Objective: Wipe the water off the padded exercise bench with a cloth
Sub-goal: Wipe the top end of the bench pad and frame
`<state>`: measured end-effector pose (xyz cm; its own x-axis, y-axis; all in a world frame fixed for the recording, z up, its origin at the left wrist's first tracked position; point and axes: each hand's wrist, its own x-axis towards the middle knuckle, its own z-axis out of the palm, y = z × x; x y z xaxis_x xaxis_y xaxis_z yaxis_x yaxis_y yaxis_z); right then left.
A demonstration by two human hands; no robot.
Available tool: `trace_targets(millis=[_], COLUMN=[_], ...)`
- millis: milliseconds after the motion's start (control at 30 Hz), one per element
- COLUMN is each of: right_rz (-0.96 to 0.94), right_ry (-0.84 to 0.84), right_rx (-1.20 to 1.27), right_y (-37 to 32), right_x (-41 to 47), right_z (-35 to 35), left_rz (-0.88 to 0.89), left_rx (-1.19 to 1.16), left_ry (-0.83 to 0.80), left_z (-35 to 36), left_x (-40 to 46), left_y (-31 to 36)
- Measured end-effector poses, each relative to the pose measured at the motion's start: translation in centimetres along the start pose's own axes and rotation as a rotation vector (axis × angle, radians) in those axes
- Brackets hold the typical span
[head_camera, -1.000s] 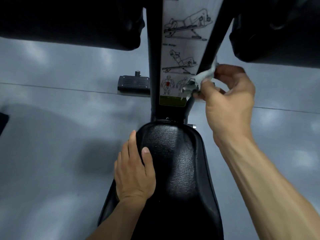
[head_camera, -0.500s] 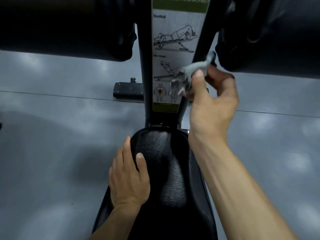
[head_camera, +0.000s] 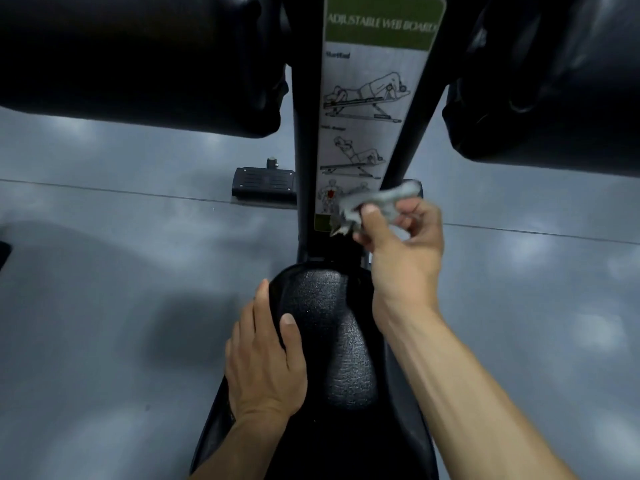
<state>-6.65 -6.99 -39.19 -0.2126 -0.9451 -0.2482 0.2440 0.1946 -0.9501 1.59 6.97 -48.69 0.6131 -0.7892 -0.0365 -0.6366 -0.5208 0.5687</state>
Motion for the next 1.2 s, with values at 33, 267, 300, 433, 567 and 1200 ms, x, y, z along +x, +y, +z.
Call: trace_targets(millis=[33,267,300,433,567,1200], right_rz=[0.058,-0.074,-0.135,-0.276,-0.104,-0.057], right_ry=[0.015,-0.137,-0.168,-0.129,0.021,0.077], right_rx=[0.016,0.136,0.129,0.019,-0.068,-0.651], right_y=[0.6,-3.9,-4.9,-5.5,-0.9,3.6], right_x=[-0.2,-3.4,-3.7,-2.6,-1.6,1.6], right_z=[-0.2,1.6,2.2,4.4,3.2,-1.7], left_rz=[-0.001,0.006,0.007,0.007,-0.001,-0.004], left_rx=[0.001,-0.004,-0.001,0.005,0.002,0.008], left_ry=[-0.001,-0.026,-0.031,-0.040,-0.031,-0.011], left_z=[0.0,-0.1,-0.1,-0.2,-0.1,-0.1], left_x=[0.0,0.2,0.2,0.1,0.2,0.2], left_y=[0.0,-0.1,-0.2,-0.3,-0.1,-0.1])
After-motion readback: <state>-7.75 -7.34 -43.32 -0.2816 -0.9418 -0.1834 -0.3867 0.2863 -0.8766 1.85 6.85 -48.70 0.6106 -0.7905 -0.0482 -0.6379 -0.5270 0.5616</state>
